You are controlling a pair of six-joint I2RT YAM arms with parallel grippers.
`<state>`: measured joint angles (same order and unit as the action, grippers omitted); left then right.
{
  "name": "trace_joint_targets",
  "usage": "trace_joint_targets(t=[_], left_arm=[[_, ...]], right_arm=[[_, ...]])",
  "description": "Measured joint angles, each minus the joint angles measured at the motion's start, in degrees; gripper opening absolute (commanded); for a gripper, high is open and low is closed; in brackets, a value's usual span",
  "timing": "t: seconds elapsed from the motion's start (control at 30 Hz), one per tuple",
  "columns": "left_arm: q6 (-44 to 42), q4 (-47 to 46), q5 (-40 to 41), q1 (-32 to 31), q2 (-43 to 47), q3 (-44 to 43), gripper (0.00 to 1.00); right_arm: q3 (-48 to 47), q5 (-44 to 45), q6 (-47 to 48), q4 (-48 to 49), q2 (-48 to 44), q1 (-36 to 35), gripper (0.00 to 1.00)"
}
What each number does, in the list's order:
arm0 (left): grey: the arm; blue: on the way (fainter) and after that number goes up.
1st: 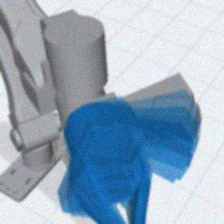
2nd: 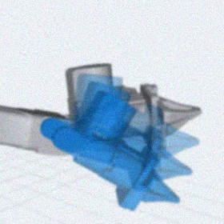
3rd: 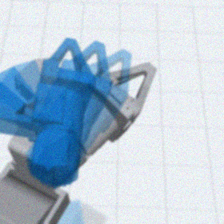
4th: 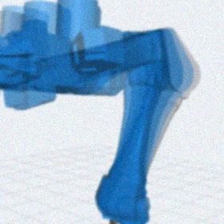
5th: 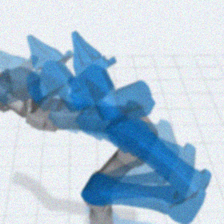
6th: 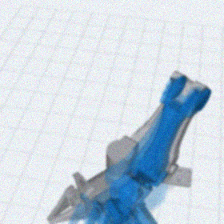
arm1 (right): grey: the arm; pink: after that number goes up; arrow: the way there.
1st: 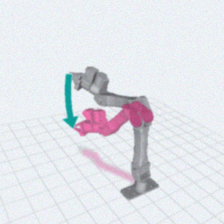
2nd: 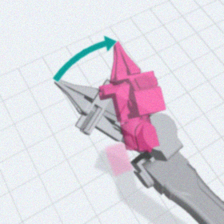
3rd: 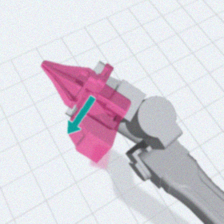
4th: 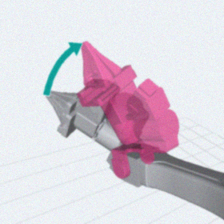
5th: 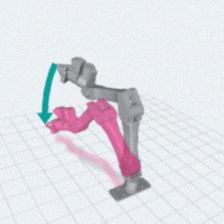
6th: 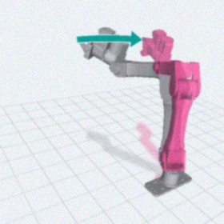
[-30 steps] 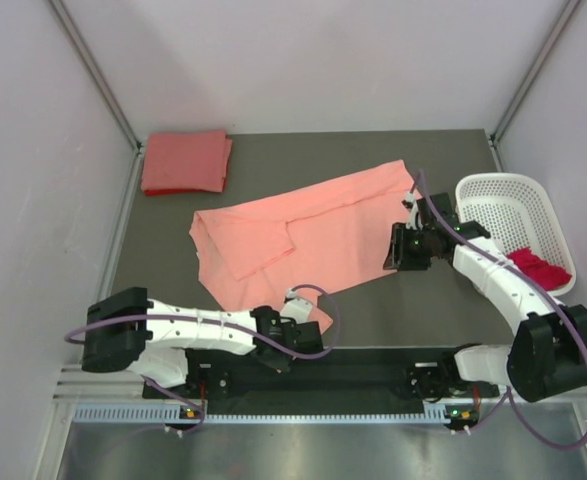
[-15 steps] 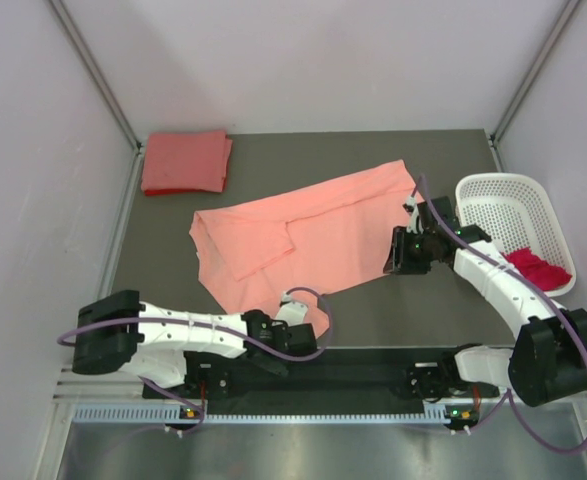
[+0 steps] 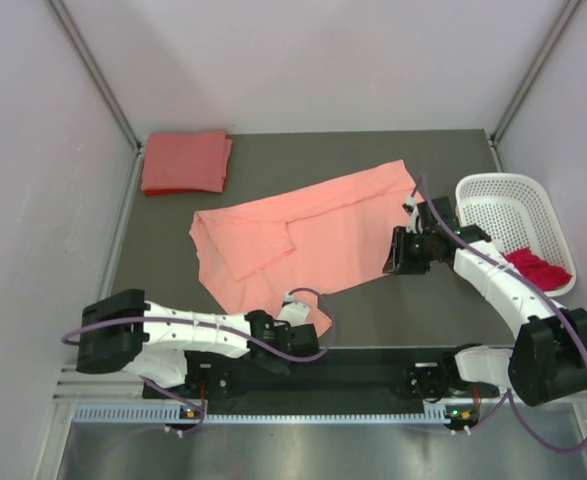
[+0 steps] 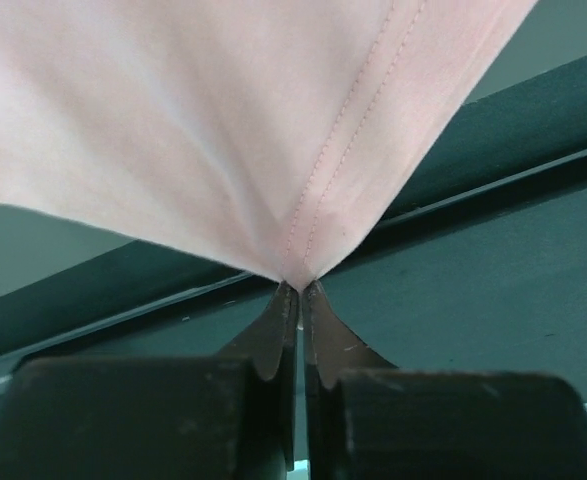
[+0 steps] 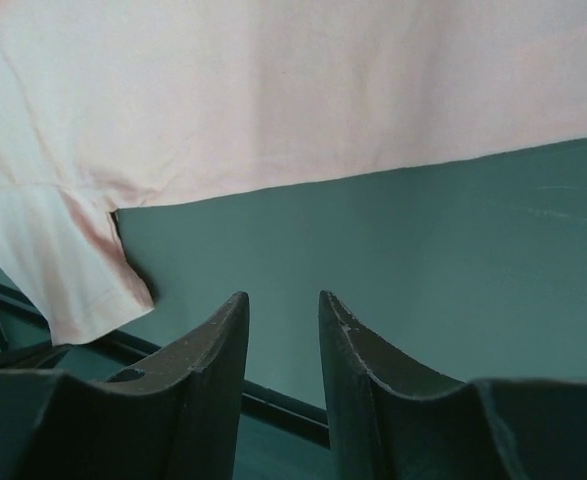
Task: Fold and stack the t-shirts
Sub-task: Fold the tshirt
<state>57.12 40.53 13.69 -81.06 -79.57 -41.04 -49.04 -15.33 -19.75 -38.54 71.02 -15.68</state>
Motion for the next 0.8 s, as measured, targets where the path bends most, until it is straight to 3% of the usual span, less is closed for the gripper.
trace_joint_targets(t=[0.1, 0.17, 0.27, 0.33, 0.53, 0.67, 0.8], left_arm=[[-1.1, 4.5, 2.5, 0.2, -0.7, -2.9, 0.00], [-2.7, 7.2, 4.4, 0.8, -0.9, -6.8, 0.00], [-6.7, 8.8, 5.9, 3.4, -0.9, -13.1, 0.00], [-9.5, 8.5, 6.2, 5.4, -0.8, -15.6, 0.00], [-17.1, 7.7, 4.5, 12.0, 1.2, -16.1, 0.00], [-21.2, 6.5, 2.5, 16.9, 4.0, -15.7, 0.00], [-23.9, 5.7, 0.4, 20.4, 6.7, -14.7, 0.00]], right_arm=[[0.0, 1.3, -0.5, 0.0, 0.4, 0.0, 0.28], [0.0, 4.8, -1.8, 0.0, 1.2, 0.0, 0.30], [0.0, 15.7, -5.2, 1.0, 2.0, -0.1, 0.32], [0.9, 24.1, -7.7, 4.9, 2.0, -0.1, 0.41], [1.9, 45.5, -11.2, 17.2, 7.5, 0.0, 0.47], [0.8, 55.8, -14.4, 17.9, 12.9, 0.7, 0.36], [-0.4, 60.0, -19.5, 16.5, 15.1, 3.4, 0.29]])
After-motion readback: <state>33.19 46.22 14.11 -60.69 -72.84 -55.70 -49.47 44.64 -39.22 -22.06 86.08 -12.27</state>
